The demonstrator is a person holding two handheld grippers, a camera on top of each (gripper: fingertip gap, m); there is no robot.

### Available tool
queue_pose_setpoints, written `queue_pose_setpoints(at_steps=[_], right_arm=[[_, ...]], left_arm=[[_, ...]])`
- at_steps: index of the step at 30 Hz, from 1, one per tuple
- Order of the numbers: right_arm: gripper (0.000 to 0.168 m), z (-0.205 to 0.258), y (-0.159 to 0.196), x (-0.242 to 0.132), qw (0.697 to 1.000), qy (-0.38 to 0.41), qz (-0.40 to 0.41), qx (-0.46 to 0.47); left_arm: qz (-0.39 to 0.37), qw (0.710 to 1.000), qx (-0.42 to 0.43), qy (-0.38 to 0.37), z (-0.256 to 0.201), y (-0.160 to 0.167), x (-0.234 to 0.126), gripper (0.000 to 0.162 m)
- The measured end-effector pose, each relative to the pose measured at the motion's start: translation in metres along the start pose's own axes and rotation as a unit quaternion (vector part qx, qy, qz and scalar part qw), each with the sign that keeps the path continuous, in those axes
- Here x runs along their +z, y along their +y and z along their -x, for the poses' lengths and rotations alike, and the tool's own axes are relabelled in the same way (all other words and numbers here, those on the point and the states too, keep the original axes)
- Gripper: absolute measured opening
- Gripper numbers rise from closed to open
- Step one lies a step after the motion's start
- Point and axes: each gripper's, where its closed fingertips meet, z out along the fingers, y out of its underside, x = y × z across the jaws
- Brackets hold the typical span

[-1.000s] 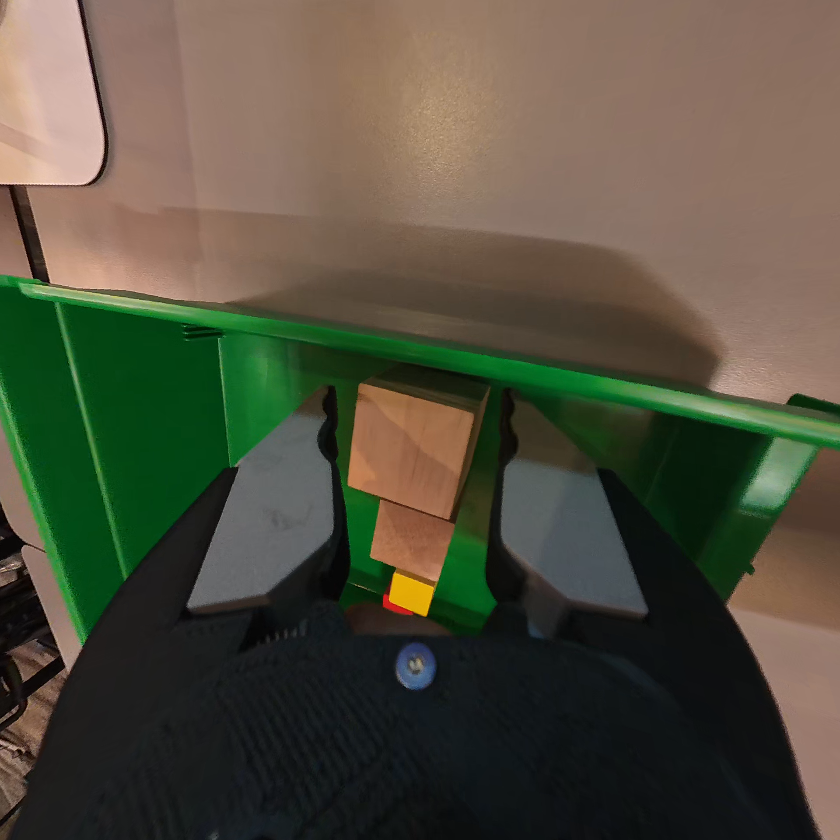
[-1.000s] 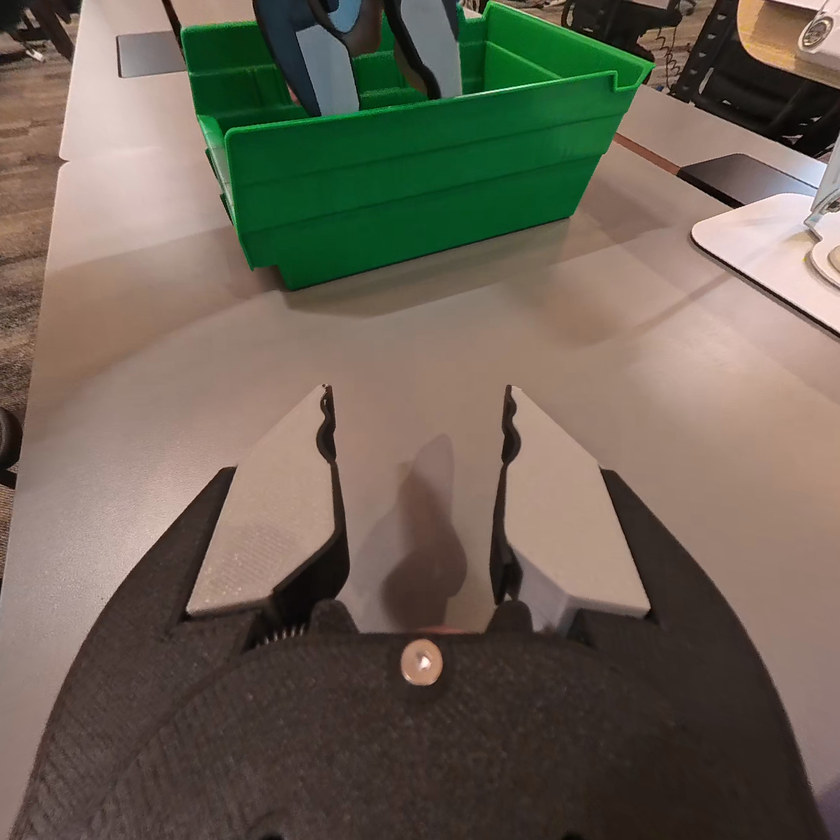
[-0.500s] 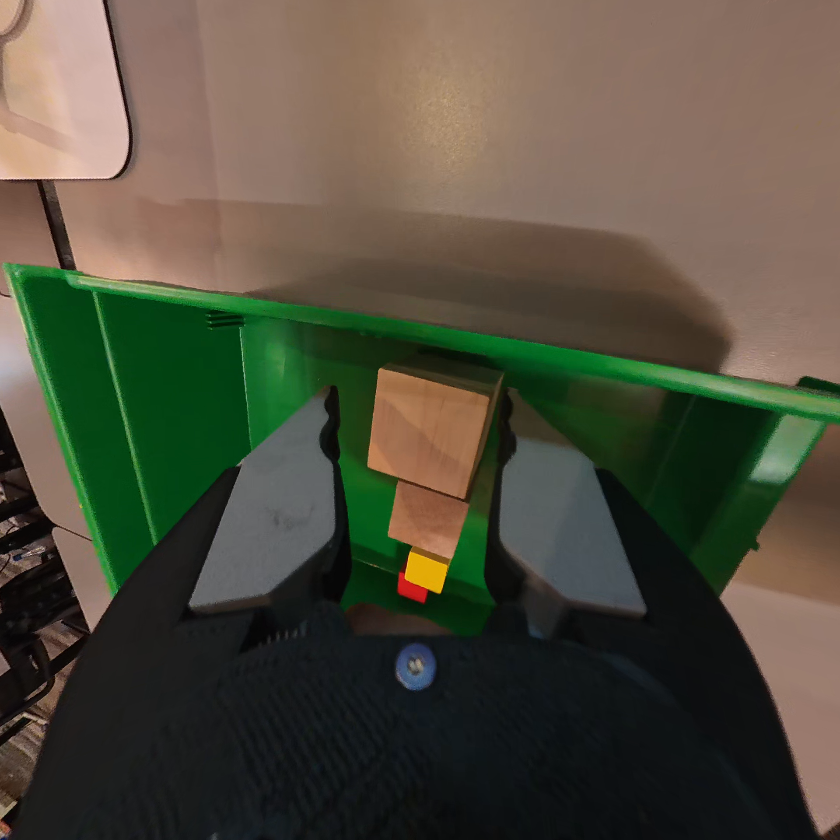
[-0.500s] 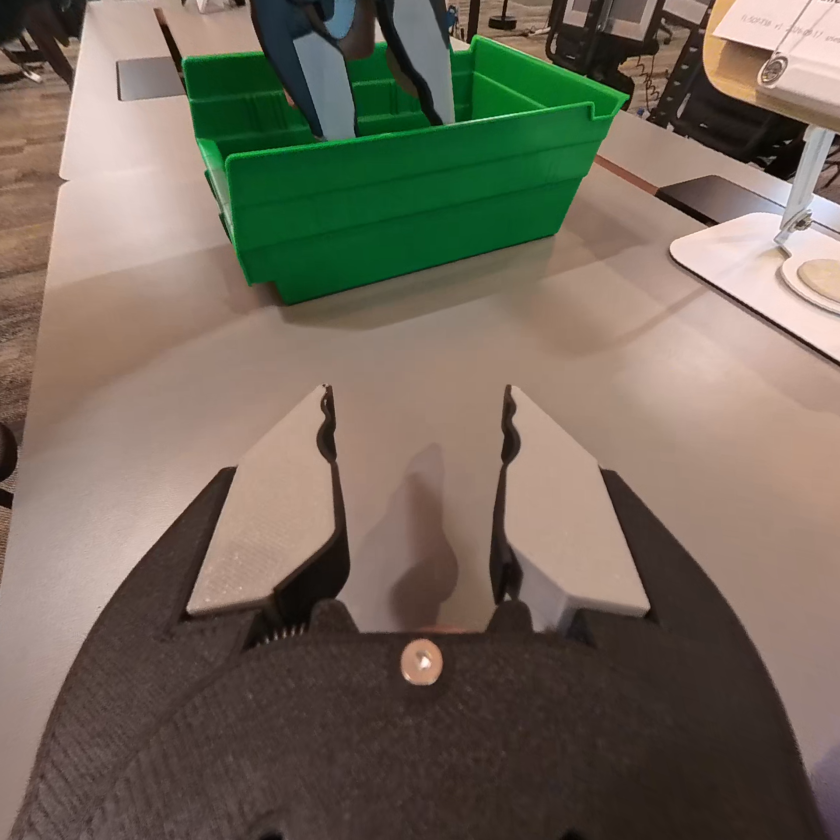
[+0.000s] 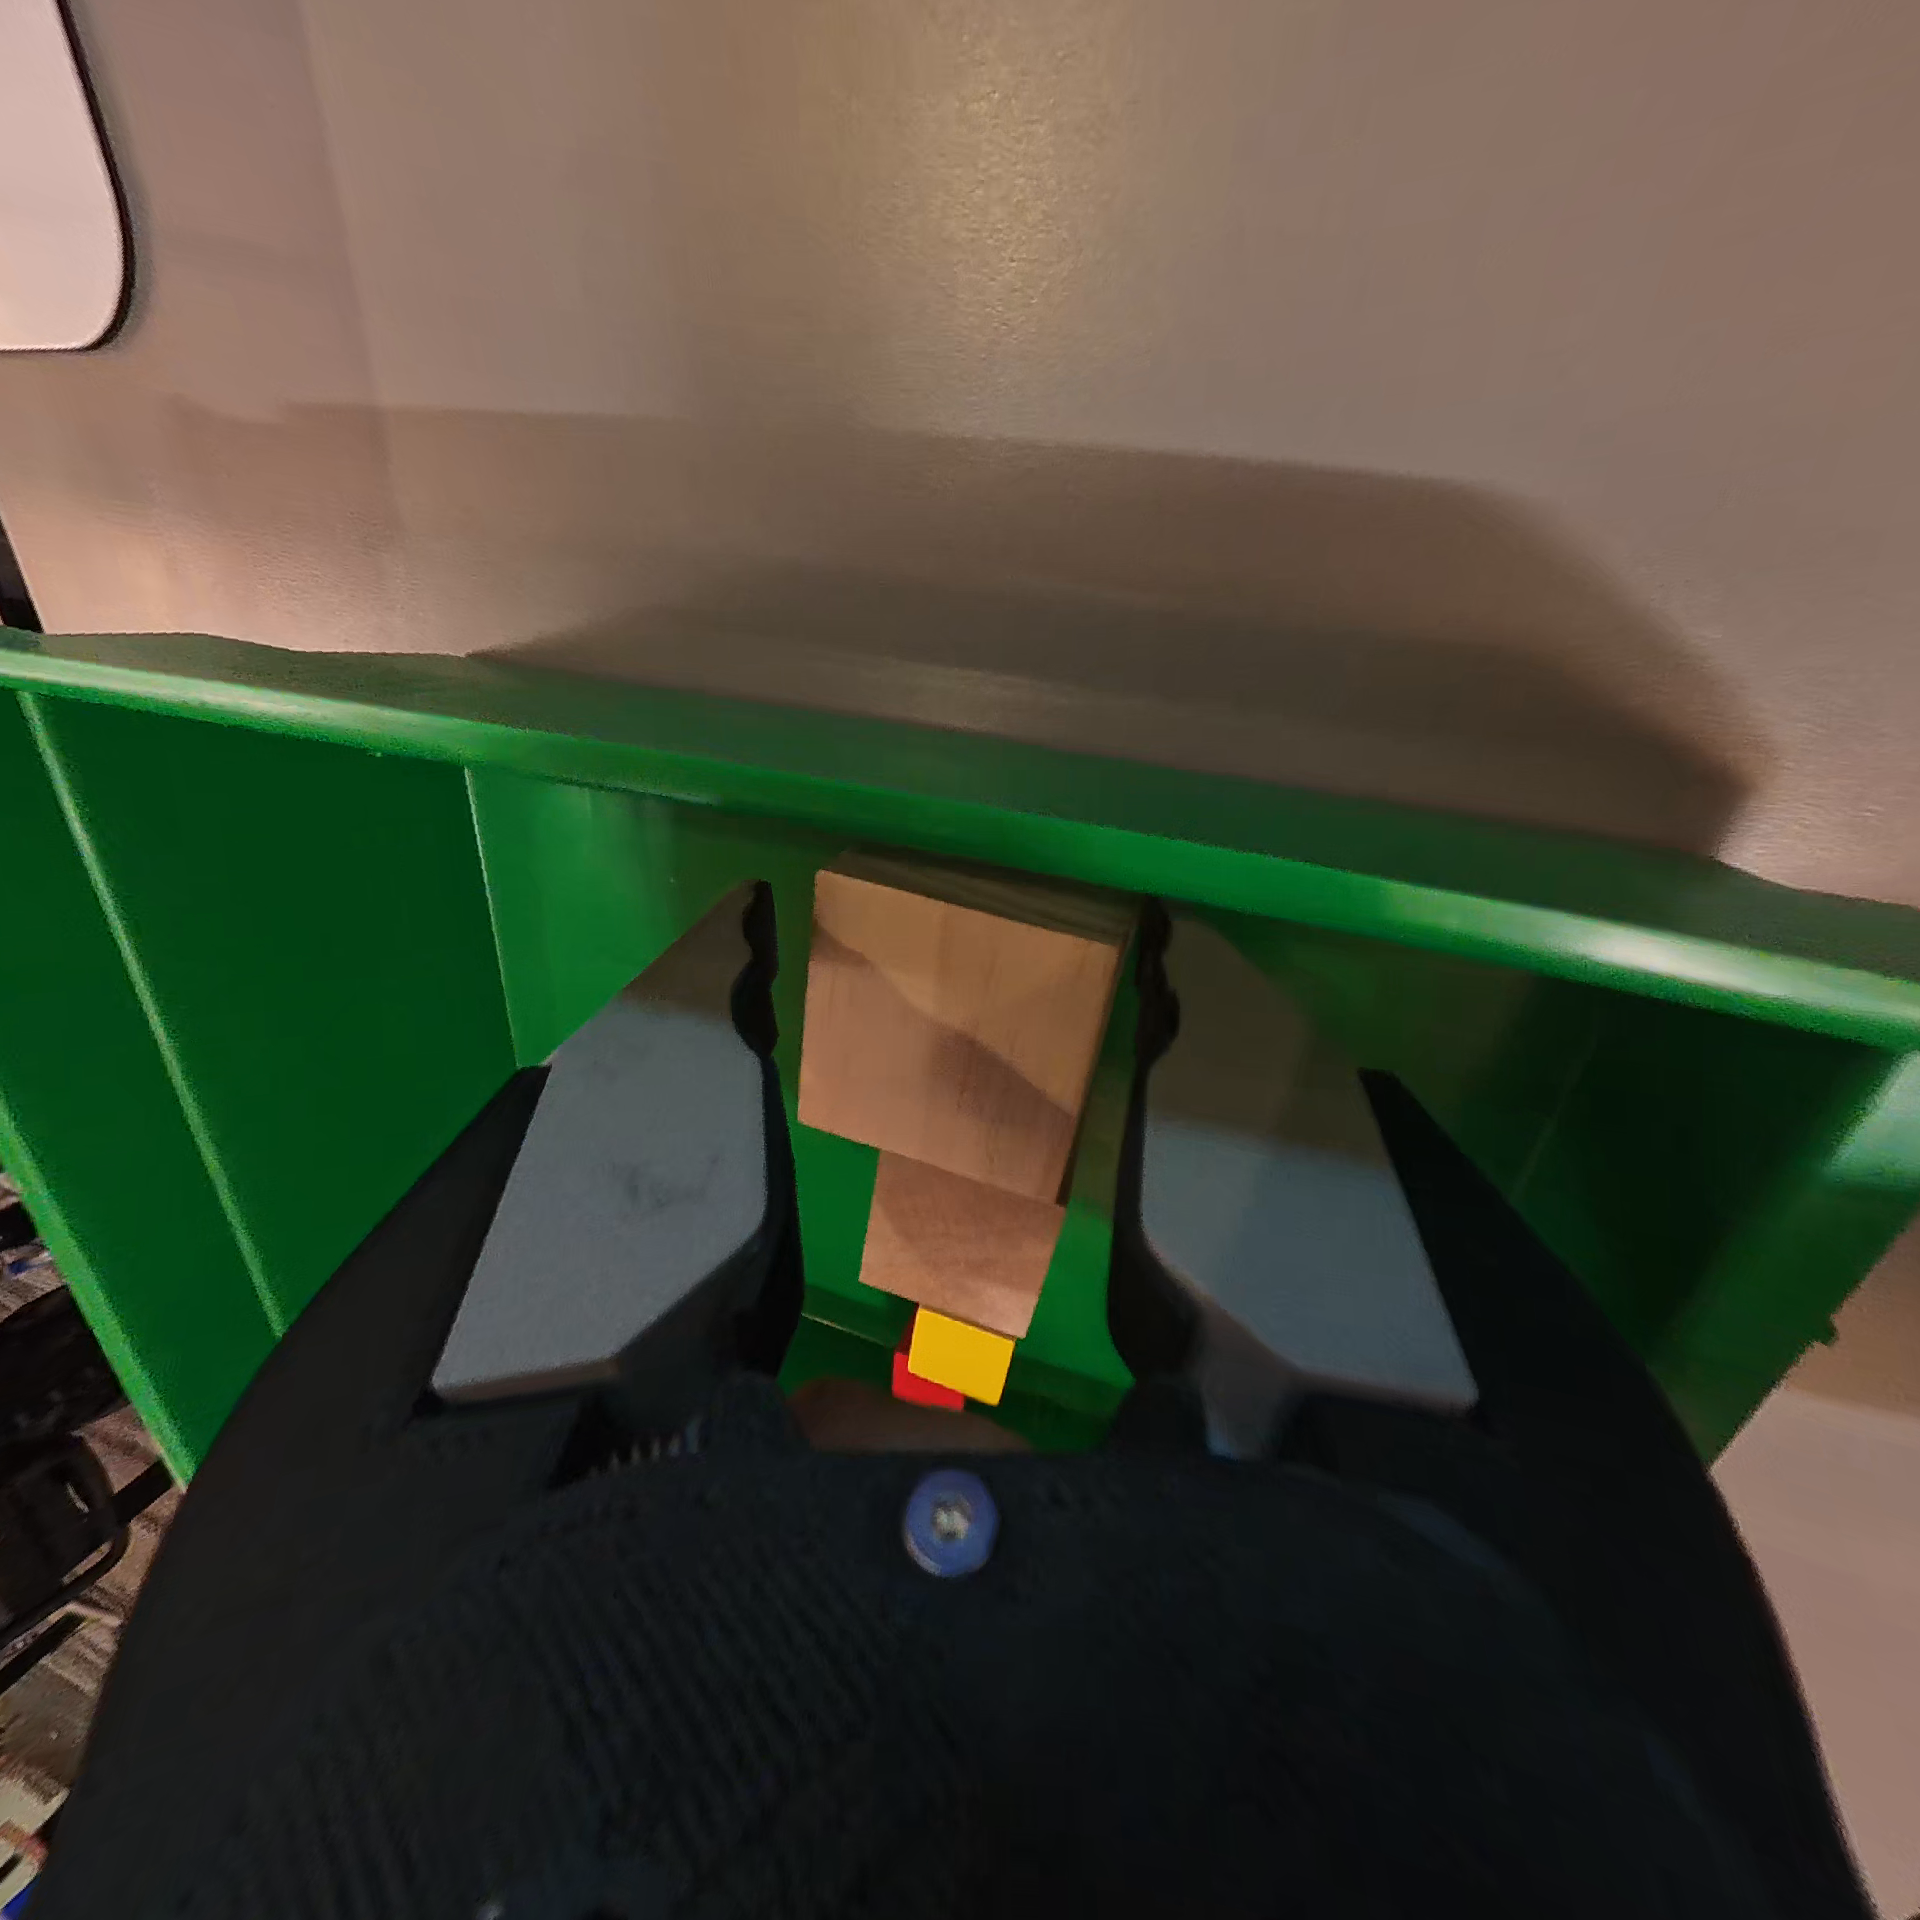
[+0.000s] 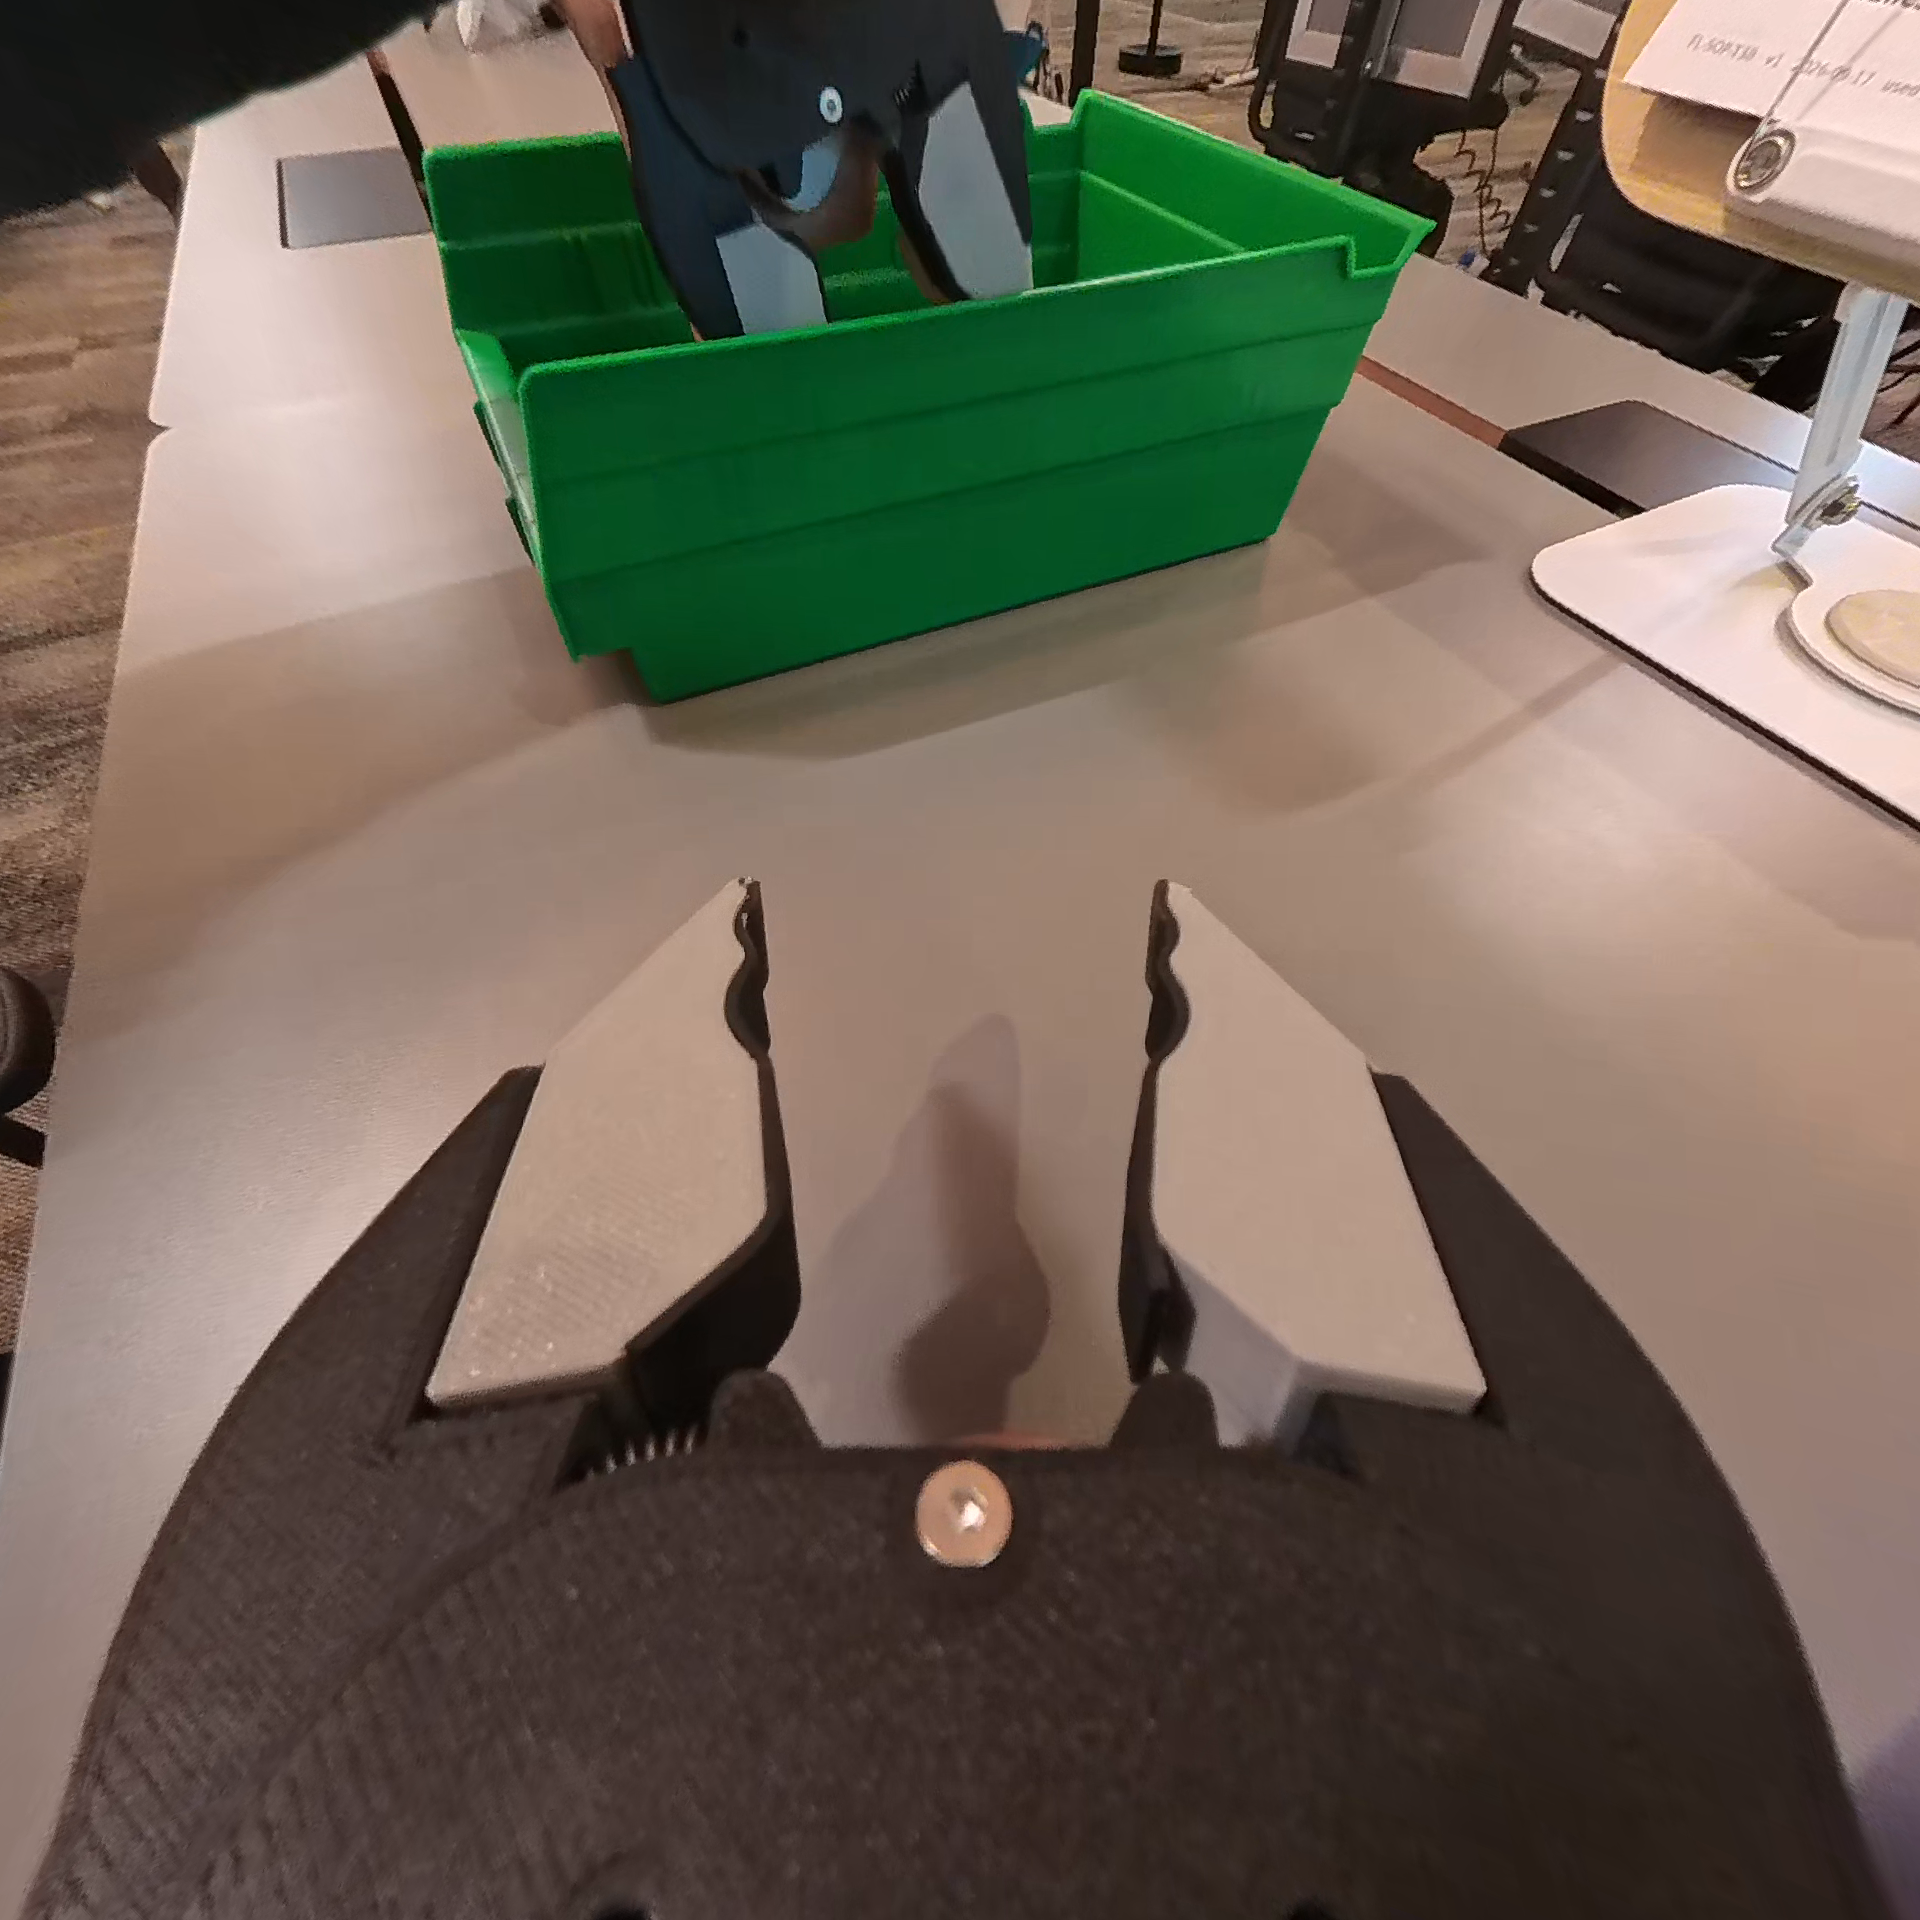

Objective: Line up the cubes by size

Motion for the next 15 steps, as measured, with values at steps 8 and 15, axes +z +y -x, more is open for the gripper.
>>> queue_pose_setpoints(at_steps=[8, 15], right_arm=[[0.071, 0.004, 0.001, 0.001, 1.000, -0.005, 0.003, -0.004], [0.071, 0.003, 0.001, 0.001, 1.000, -0.005, 0.003, -0.002]], left_arm=[[0.022, 1.000, 0.001, 0.007, -0.003, 0.007, 0.010, 0.067], [0.032, 0.999, 0.004, 0.011, -0.004, 0.009, 0.011, 0.065]])
